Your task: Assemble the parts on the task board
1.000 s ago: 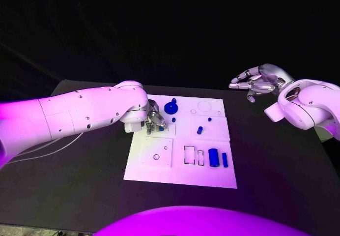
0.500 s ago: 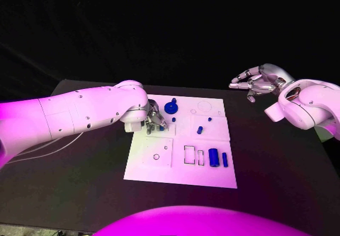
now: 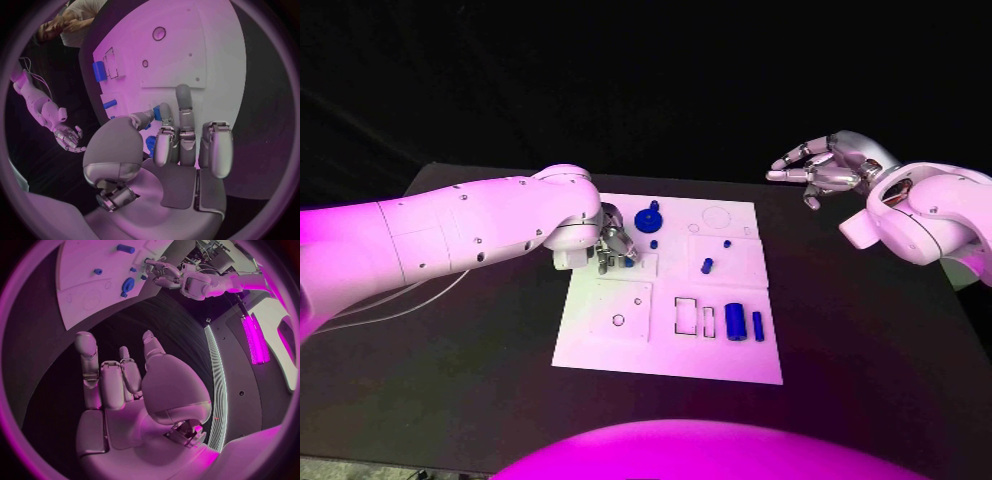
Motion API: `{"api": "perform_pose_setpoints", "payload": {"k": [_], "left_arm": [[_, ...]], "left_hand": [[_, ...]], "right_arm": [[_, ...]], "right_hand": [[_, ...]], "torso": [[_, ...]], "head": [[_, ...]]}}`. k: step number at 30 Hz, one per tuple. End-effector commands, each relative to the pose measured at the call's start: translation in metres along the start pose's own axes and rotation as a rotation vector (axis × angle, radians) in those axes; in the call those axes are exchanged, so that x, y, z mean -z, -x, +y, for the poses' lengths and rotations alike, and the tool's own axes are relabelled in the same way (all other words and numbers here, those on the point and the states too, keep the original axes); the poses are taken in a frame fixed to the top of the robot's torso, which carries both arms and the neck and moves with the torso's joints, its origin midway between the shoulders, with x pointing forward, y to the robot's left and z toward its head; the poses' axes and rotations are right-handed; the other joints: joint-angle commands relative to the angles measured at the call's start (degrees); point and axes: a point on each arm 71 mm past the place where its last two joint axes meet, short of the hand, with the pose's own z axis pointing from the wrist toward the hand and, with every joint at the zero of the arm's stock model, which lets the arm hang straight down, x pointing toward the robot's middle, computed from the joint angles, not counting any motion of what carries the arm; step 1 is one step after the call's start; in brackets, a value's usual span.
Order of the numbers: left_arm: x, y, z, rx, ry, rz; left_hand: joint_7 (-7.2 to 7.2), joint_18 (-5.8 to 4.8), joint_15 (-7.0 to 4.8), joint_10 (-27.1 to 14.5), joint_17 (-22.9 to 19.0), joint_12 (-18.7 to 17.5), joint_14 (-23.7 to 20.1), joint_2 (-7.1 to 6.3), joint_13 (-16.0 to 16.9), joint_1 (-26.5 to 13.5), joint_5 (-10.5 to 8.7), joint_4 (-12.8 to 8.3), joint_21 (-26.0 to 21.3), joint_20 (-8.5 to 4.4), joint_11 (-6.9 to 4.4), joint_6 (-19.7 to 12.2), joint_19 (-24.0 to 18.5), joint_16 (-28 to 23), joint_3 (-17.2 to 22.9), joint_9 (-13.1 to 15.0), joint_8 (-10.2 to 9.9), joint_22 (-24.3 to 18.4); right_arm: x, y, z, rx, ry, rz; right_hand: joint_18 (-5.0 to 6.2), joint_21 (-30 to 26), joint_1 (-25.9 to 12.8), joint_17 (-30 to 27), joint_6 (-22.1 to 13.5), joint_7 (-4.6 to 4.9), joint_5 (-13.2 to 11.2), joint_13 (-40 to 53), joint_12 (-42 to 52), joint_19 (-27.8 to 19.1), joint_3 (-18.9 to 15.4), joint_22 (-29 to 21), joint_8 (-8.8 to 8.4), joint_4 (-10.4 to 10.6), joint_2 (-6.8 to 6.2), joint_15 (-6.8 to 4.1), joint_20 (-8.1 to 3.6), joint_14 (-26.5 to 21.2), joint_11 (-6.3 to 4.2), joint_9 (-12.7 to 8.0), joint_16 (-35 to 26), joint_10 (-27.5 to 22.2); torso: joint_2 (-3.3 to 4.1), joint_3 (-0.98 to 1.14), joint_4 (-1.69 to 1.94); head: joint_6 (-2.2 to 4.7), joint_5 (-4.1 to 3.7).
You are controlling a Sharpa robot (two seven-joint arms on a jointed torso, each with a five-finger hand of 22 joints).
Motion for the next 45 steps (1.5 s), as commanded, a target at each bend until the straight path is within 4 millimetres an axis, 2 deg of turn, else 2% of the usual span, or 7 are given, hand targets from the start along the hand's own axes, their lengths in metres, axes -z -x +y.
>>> {"api": "perform_pose_setpoints", "payload": {"k": [1,7,25,31,37,45], "left_arm": [[0.0,-0.0013,0.001,0.014,0.023,0.012],[0.0,-0.0015,0.0007,0.021,0.016,0.015],[-0.0003,-0.0002,-0.0003,0.026,0.013,-0.001],[-0.0007,0.0003,-0.0002,0.022,0.022,-0.005],[-0.001,0.0009,0.0002,0.022,0.028,-0.006],[-0.0008,-0.001,-0.0003,-0.003,0.029,0.017]], "left_hand": [[0.04,0.12,-0.1,0.02,0.07,-0.15,0.15,1.11,6.59,2.49,0.34,-1.56,0.1,-0.37,-0.26,-1.29,3.94,-0.38,2.18,-0.14,0.01,11.42],[0.66,0.18,0.11,-0.56,0.14,-0.54,0.13,1.36,5.96,4.17,0.32,-3.77,-0.07,-0.3,0.23,-2.33,3.78,-0.48,6.34,-0.19,0.25,11.16],[0.82,0.19,0.3,-0.38,0.24,-0.42,0.2,1.74,6.15,2.61,0.3,-3.74,-0.11,-0.07,0.43,-2.33,3.75,-0.6,9.8,0.52,2.08,11.14],[0.54,0.16,0.19,-0.1,0.32,-0.25,0.25,2.01,6.45,0.3,0.31,-3.76,-0.04,-0.13,0.22,-2.66,3.83,-0.69,12.39,2.05,4.3,11.27],[0.44,0.15,0.14,0.0,0.37,-0.19,0.28,1.95,6.53,-1.11,0.3,-3.75,-0.02,-0.17,0.14,-2.93,3.86,-0.74,13.33,2.76,5.18,11.32],[0.33,0.15,0.09,0.07,0.41,-0.14,0.3,0.92,6.6,-1.75,0.28,-4.43,-0.02,-0.2,0.05,-3.15,3.87,-0.77,13.42,3.15,5.61,11.34]], "right_arm": [[0.0,-0.0005,0.0002,0.007,0.005,0.009],[0.0001,-0.0004,0.0,0.007,0.004,0.01],[0.0002,-0.0012,0.0003,0.008,0.005,0.017],[0.0003,-0.0015,0.0005,0.009,0.006,0.019],[0.0005,-0.0018,0.0007,0.011,0.006,0.021],[0.0008,-0.0017,0.0006,0.011,0.006,0.022]], "right_hand": [[0.95,-0.18,-0.06,-0.05,-0.42,0.16,0.17,0.77,-0.13,-0.36,-0.44,-0.05,0.24,0.01,0.17,0.15,-0.01,1.5,-0.06,0.09,-0.23,0.09],[0.95,-0.26,-0.1,0.01,-0.47,0.16,0.17,0.85,-0.04,-0.38,-0.54,-0.09,0.3,0.03,0.16,0.15,-0.01,1.51,-0.05,0.09,-0.22,0.17],[0.95,-0.31,-0.09,-0.02,-0.48,0.15,0.2,0.88,0.0,-0.39,-0.58,-0.12,0.35,0.03,0.18,0.14,-0.02,1.5,-0.06,0.1,-0.25,0.21],[0.95,-0.31,-0.09,-0.02,-0.48,0.15,0.2,0.88,0.0,-0.39,-0.58,-0.12,0.35,0.03,0.18,0.14,-0.02,1.5,-0.06,0.1,-0.25,0.21],[0.97,-0.46,-0.02,-0.06,-0.52,0.14,0.4,0.85,0.0,-0.43,-0.65,-0.21,0.46,0.0,0.24,0.14,-0.02,1.49,-0.07,0.13,-0.31,0.2],[0.97,-0.51,0.02,-0.07,-0.55,0.14,0.53,0.83,-0.01,-0.43,-0.69,-0.23,0.53,-0.02,0.27,0.14,-0.02,1.49,-0.07,0.14,-0.34,0.19]], "torso": [[0.0,0.0,-0.02],[0.02,0.01,-0.02],[0.01,0.03,-0.04],[0.0,0.03,-0.02],[0.03,0.02,-0.06],[-0.01,0.02,-0.01]], "head": [[0.03,0.04],[0.01,0.06],[0.12,0.05],[0.18,0.08],[0.21,0.06],[0.05,-0.04]]}}
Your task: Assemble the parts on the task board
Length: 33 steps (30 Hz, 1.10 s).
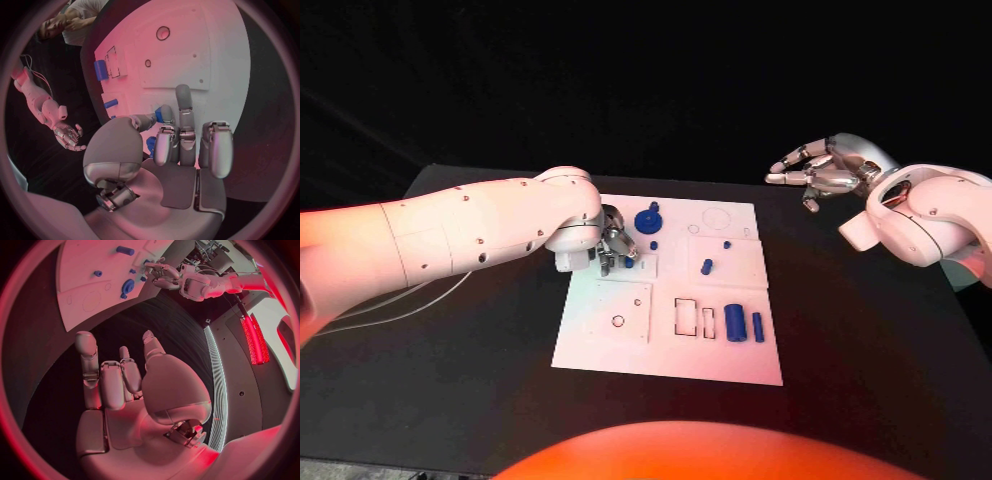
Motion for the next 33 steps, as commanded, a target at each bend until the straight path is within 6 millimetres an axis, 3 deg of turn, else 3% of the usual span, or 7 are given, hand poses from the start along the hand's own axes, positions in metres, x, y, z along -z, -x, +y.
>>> {"api": "perform_pose_setpoints", "payload": {"k": [1,10,16,28,33], "left_arm": [[0.0005,-0.0003,0.0011,-0.023,0.033,0.012],[0.0004,-0.0004,0.0024,-0.032,0.039,0.021],[0.0001,0.0006,0.0036,-0.025,0.046,0.013],[-0.0004,0.003,0.006,-0.007,0.056,-0.004],[-0.0004,0.0032,0.0067,-0.007,0.058,-0.003]], "left_hand": [[-1.28,0.15,0.09,0.39,0.11,0.31,0.31,-0.59,6.62,-0.4,0.27,-6.61,-0.02,-0.21,-0.26,-0.96,3.87,-0.33,6.26,0.15,0.33,11.32],[-1.44,0.1,0.06,0.62,0.17,0.44,0.36,-3.27,6.83,-1.87,0.26,-7.15,0.08,-0.24,-0.32,-0.68,3.97,-0.37,3.45,0.45,0.7,11.5],[-1.65,0.03,0.0,0.84,0.22,0.58,0.41,-4.73,7.06,-4.57,0.24,-5.32,0.25,-0.28,-0.45,0.15,4.14,-0.42,-1.05,0.35,0.58,11.79],[-1.85,-0.12,-0.12,1.12,0.32,0.77,0.48,-5.4,7.41,-7.09,0.26,-1.41,0.58,-0.42,-0.63,1.19,4.48,-0.53,-7.94,0.11,0.11,12.35],[-1.89,-0.13,-0.15,1.18,0.34,0.81,0.5,-5.48,7.48,-7.07,0.25,-0.7,0.6,-0.44,-0.65,1.33,4.51,-0.56,-9.28,0.11,0.03,12.39]], "right_arm": [[0.0003,-0.0007,0.0003,0.008,0.004,0.011],[0.0006,-0.0003,0.0001,0.008,0.004,0.01],[0.0006,-0.0001,0.0001,0.008,0.005,0.008],[0.0003,0.0,0.0,0.008,0.005,0.007],[0.0003,0.0,-0.0001,0.008,0.005,0.008]], "right_hand": [[0.98,-0.18,0.02,-0.08,-0.36,-0.06,0.24,0.82,-0.01,-0.43,-0.4,-0.05,0.31,-0.04,0.27,0.14,-0.02,1.49,-0.07,0.05,-0.34,0.19],[0.97,-0.19,0.04,-0.1,-0.39,-0.06,0.36,0.81,-0.01,-0.41,-0.44,-0.04,0.36,-0.05,0.3,0.13,-0.03,1.49,-0.08,0.06,-0.37,0.19],[0.99,-0.29,0.03,-0.14,-0.41,-0.06,0.42,0.75,-0.06,-0.46,-0.48,-0.12,0.39,-0.04,0.29,0.13,-0.03,1.48,-0.07,0.06,-0.41,0.14],[1.02,-0.49,-0.05,-0.25,-0.48,-0.06,0.48,0.64,-0.15,-0.53,-0.62,-0.26,0.44,0.0,0.24,0.13,-0.03,1.45,-0.07,0.07,-0.5,0.05],[1.02,-0.49,-0.05,-0.25,-0.48,-0.06,0.48,0.64,-0.15,-0.53,-0.62,-0.26,0.44,0.0,0.24,0.13,-0.03,1.45,-0.07,0.07,-0.5,0.05]], "torso": [[-0.02,-0.01,0.03],[-0.03,-0.03,0.04],[-0.02,-0.02,0.04],[-0.02,-0.04,0.04],[-0.02,-0.04,0.04]], "head": [[-0.16,-0.03],[-0.17,-0.06],[-0.13,-0.01],[-0.08,-0.02],[-0.06,-0.04]]}}
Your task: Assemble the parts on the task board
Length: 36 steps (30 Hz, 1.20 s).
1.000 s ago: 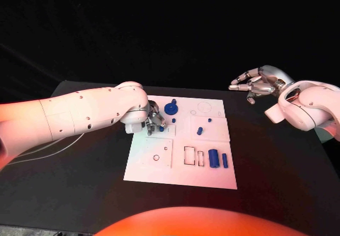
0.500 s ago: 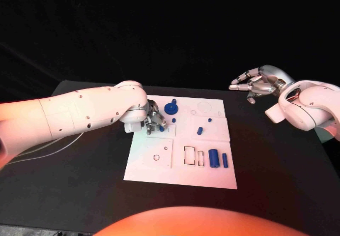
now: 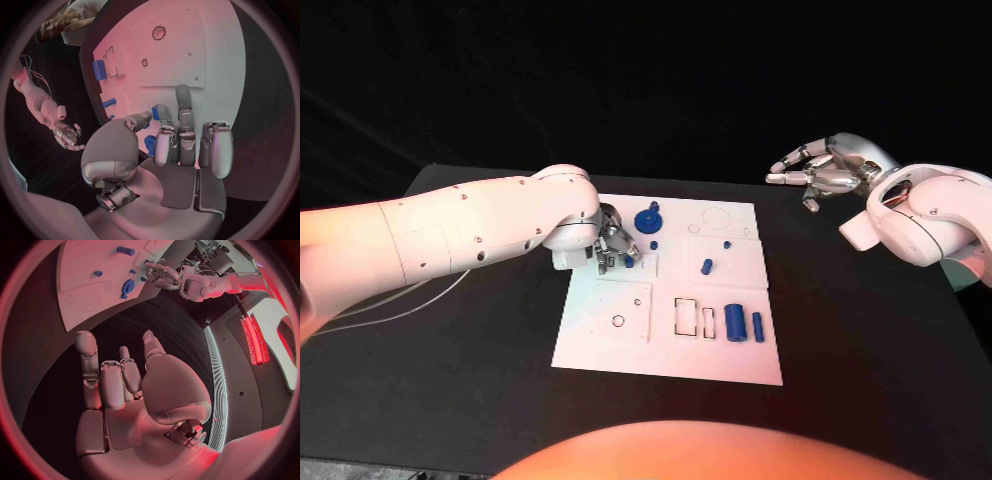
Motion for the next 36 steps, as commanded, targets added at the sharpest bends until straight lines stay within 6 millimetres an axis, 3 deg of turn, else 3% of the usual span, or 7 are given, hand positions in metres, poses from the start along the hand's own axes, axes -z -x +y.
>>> {"api": "perform_pose_setpoints", "payload": {"k": [1,13,20,27,30,33,36], "left_arm": [[0.0,0.0,0.003,-0.003,0.05,-0.001],[0.001,0.0,0.006,-0.003,0.054,0.003],[0.005,0.001,0.006,-0.009,0.044,0.001],[0.02,0.017,0.002,0.009,0.002,-0.024],[0.029,0.025,0.002,0.036,-0.027,-0.019],[0.039,0.036,0.005,0.068,-0.048,-0.023],[0.045,0.05,0.011,0.085,-0.051,-0.034]], "left_hand": [[-0.06,-0.14,-0.16,0.98,0.07,0.35,0.5,-0.1,7.48,-0.42,0.07,0.04,0.35,-0.44,-0.46,0.3,4.53,-0.35,-0.67,-0.08,-0.26,12.45],[-0.15,-0.19,-0.2,1.13,0.11,0.46,0.53,-0.46,7.69,-0.03,0.07,0.55,0.47,-0.48,-0.53,0.58,4.65,-0.38,-2.27,0.04,-0.15,12.65],[-0.21,-0.21,-0.23,1.22,0.16,0.51,0.56,-2.13,7.79,0.16,0.06,2.35,0.5,-0.53,-0.6,0.82,4.69,-0.44,-7.05,0.09,-0.31,12.71],[-0.15,-0.14,-0.24,0.82,0.23,0.25,0.57,-1.83,7.25,2.07,0.1,4.2,0.35,-0.58,-0.55,0.49,4.55,-0.54,-11.99,-0.01,-0.93,12.49],[0.51,0.12,0.01,-0.34,0.25,-0.49,0.54,-1.42,5.76,2.94,0.08,4.27,-0.3,-0.43,-0.03,-1.32,3.96,-0.6,-13.35,-0.84,-2.78,11.49],[1.92,0.44,0.65,-3.27,0.27,-2.43,0.51,-0.59,2.01,4.47,0.1,4.15,-1.11,-0.02,0.97,-4.2,3.23,-0.67,-13.95,-2.98,-6.61,10.29],[2.79,0.7,1.12,-5.39,0.29,-3.95,0.51,0.18,-0.69,7.0,0.09,3.5,-1.78,0.49,1.75,-4.94,2.64,-0.72,-13.45,-4.93,-9.32,9.31]], "right_arm": [[0.0,0.0,0.0,0.007,0.005,0.007],[0.0,0.0,0.0,0.007,0.003,0.007],[0.0,-0.001,-0.001,0.006,0.002,0.008],[-0.001,-0.001,-0.003,0.007,-0.001,0.008],[-0.001,-0.001,-0.004,0.007,-0.004,0.007],[-0.001,-0.001,-0.006,0.007,-0.007,0.006],[-0.002,-0.002,-0.008,0.006,-0.009,0.008]], "right_hand": [[1.02,-0.21,-0.05,-0.09,-0.48,-0.06,0.26,0.64,-0.15,-0.53,-0.3,-0.05,0.23,0.0,0.24,0.13,-0.03,1.45,-0.06,0.09,-0.28,0.05],[1.02,-0.21,-0.05,-0.09,-0.48,-0.06,0.26,0.64,-0.15,-0.53,-0.3,-0.05,0.23,0.0,0.24,0.13,-0.03,1.45,-0.06,0.09,-0.28,0.05],[1.02,-0.21,-0.05,-0.09,-0.48,-0.06,0.26,0.64,-0.15,-0.53,-0.3,-0.05,0.23,0.0,0.24,0.13,-0.03,1.45,-0.06,0.09,-0.28,0.05],[1.03,-0.32,-0.15,-0.1,-0.55,-0.05,0.31,0.67,-0.11,-0.56,-0.45,-0.11,0.31,0.05,0.21,0.14,-0.03,1.45,-0.06,0.1,-0.31,0.08],[1.03,-0.32,-0.15,-0.1,-0.55,-0.05,0.31,0.67,-0.11,-0.56,-0.45,-0.11,0.31,0.05,0.21,0.14,-0.03,1.45,-0.06,0.1,-0.31,0.08],[1.03,-0.32,-0.15,-0.1,-0.55,-0.05,0.31,0.67,-0.11,-0.56,-0.45,-0.11,0.31,0.05,0.21,0.14,-0.03,1.45,-0.06,0.1,-0.31,0.08],[1.03,-0.32,-0.15,-0.1,-0.55,-0.05,0.31,0.67,-0.11,-0.56,-0.45,-0.11,0.31,0.05,0.21,0.14,-0.03,1.45,-0.06,0.1,-0.31,0.08]], "torso": [[-0.01,0.01,0.0],[0.01,0.02,0.01],[-0.05,0.0,0.04],[-0.06,-0.01,-0.01],[-0.07,0.0,-0.03],[-0.04,0.03,-0.03],[-0.07,0.06,0.07]], "head": [[0.01,-0.01],[0.01,0.01],[0.09,0.07],[0.41,0.09],[0.55,0.14],[0.82,0.12],[1.14,0.15]]}}
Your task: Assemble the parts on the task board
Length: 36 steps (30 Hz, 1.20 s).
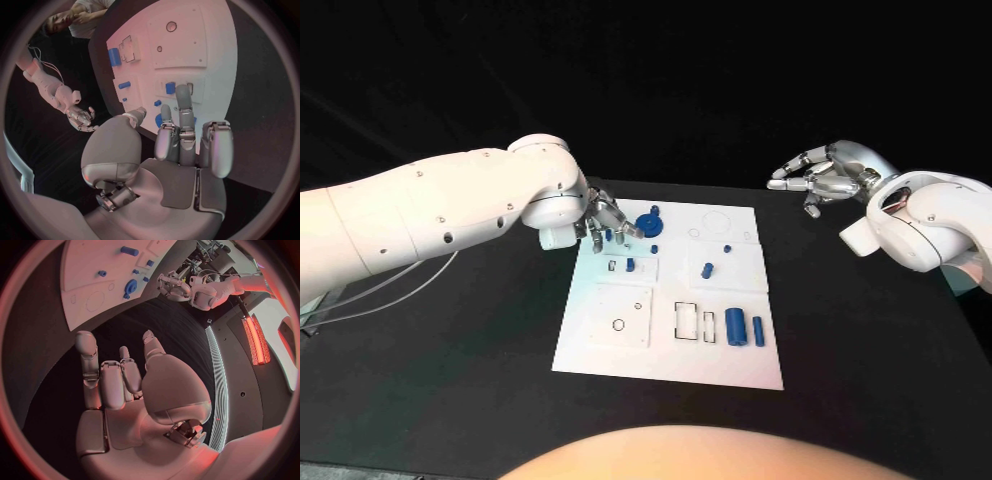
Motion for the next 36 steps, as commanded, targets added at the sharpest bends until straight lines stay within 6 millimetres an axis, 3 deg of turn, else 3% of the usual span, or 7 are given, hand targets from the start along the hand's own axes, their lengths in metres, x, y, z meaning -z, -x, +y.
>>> {"api": "perform_pose_setpoints", "payload": {"k": [1,9,18,22,27,31,36], "left_arm": [[0.005,0.012,0.007,0.022,0.022,0.031],[0.004,0.05,0.023,0.081,0.054,-0.048],[-0.009,0.065,0.029,0.077,0.077,-0.076],[-0.013,0.063,0.03,0.104,0.052,-0.063],[-0.015,0.065,0.033,0.137,0.022,-0.082],[-0.015,0.068,0.037,0.168,0.01,-0.1],[-0.014,0.074,0.042,0.212,-0.01,-0.14]], "left_hand": [[0.69,0.81,0.68,-2.32,0.1,-1.71,0.11,0.37,-2.08,1.88,0.12,-0.52,-0.79,0.65,0.57,-0.54,2.38,-0.28,0.13,-1.68,-2.25,8.89],[1.75,1.21,1.37,-9.02,0.15,-7.67,0.09,0.98,-11.6,4.54,0.09,-0.14,-1.9,1.5,1.55,-1.6,1.51,-0.37,-0.34,-6.22,-7.96,7.39],[1.66,2.26,1.59,-12.9,-0.01,-10.52,-1.18,1.1,-15.64,6.13,0.07,-0.08,-4.85,1.64,1.66,-0.57,-1.0,-1.05,-1.16,-7.09,-7.77,3.35],[2.17,9.46,3.88,-33.78,-2.37,-23.35,-11.86,0.54,-31.17,5.97,0.25,0.23,-35.69,3.79,3.12,-4.81,-26.61,-4.84,-5.28,-6.83,-6.5,-30.68],[1.63,9.75,7.9,-40.96,-8.9,-41.21,-21.44,0.64,-44.67,9.53,-0.57,-0.37,-62.57,8.96,7.44,-9.68,-34.54,-5.98,-13.29,-11.77,-11.81,-49.21],[1.45,9.68,10.43,-34.84,-25.06,-55.08,-29.56,3.46,-57.77,12.44,0.47,0.43,-74.99,13.39,5.27,-4.34,-31.76,-5.85,-17.06,-18.43,-18.87,-59.99],[2.23,9.65,12.67,-33.68,-34.63,-63.55,-33.64,3.69,-64.78,15.33,-0.09,0.11,-80.7,13.45,4.51,-1.09,-30.96,-6.21,-16.88,-22.44,-24.03,-65.11]], "right_arm": [[-0.001,-0.002,-0.001,0.004,0.005,0.012],[-0.002,-0.004,-0.001,0.003,0.008,0.013],[-0.003,-0.005,-0.001,0.001,0.01,0.014],[-0.002,-0.005,-0.001,0.001,0.01,0.014],[-0.002,-0.005,-0.002,0.001,0.009,0.013],[-0.002,-0.005,-0.002,0.001,0.008,0.013],[-0.001,-0.004,-0.003,0.001,0.006,0.012]], "right_hand": [[1.03,-0.33,-0.15,-0.07,-0.55,-0.05,0.32,0.66,-0.11,-0.55,-0.3,-0.05,0.31,-0.1,0.22,0.14,-0.03,1.44,-0.06,0.07,-0.31,0.08],[1.05,-0.5,-0.18,-0.21,-0.57,-0.06,0.39,0.44,-0.31,-0.62,-0.37,-0.17,0.39,-0.07,0.27,0.14,-0.03,1.41,-0.07,0.09,-0.43,-0.11],[1.09,-0.67,-0.16,-0.4,-0.59,-0.06,0.43,0.25,-0.48,-0.7,-0.37,-0.3,0.42,-0.07,0.31,0.14,-0.03,1.36,-0.07,0.09,-0.57,-0.27],[1.11,-0.82,-0.14,-0.48,-0.59,-0.06,0.47,0.18,-0.55,-0.77,-0.38,-0.41,0.46,-0.07,0.37,0.14,-0.02,1.33,-0.07,0.1,-0.64,-0.34],[1.11,-0.82,-0.14,-0.48,-0.59,-0.06,0.47,0.18,-0.55,-0.77,-0.38,-0.41,0.46,-0.07,0.37,0.14,-0.02,1.33,-0.07,0.1,-0.64,-0.34],[1.11,-0.82,-0.14,-0.48,-0.59,-0.06,0.47,0.18,-0.55,-0.77,-0.38,-0.41,0.46,-0.07,0.37,0.14,-0.02,1.33,-0.07,0.1,-0.64,-0.34],[1.13,-0.96,-0.11,-0.5,-0.58,-0.07,0.53,0.27,-0.46,-0.82,-0.4,-0.5,0.53,-0.07,0.43,0.14,-0.02,1.32,-0.08,0.11,-0.66,-0.26]], "torso": [[-0.05,0.07,0.12],[0.04,0.06,0.02],[0.18,0.05,0.02],[0.19,-0.03,0.01],[0.14,0.04,0.07],[0.13,0.0,0.01],[0.16,0.0,0.06]], "head": [[0.47,0.07],[1.33,0.58],[1.5,0.79],[1.59,0.8],[1.52,0.86],[1.53,0.93],[1.57,0.91]]}}
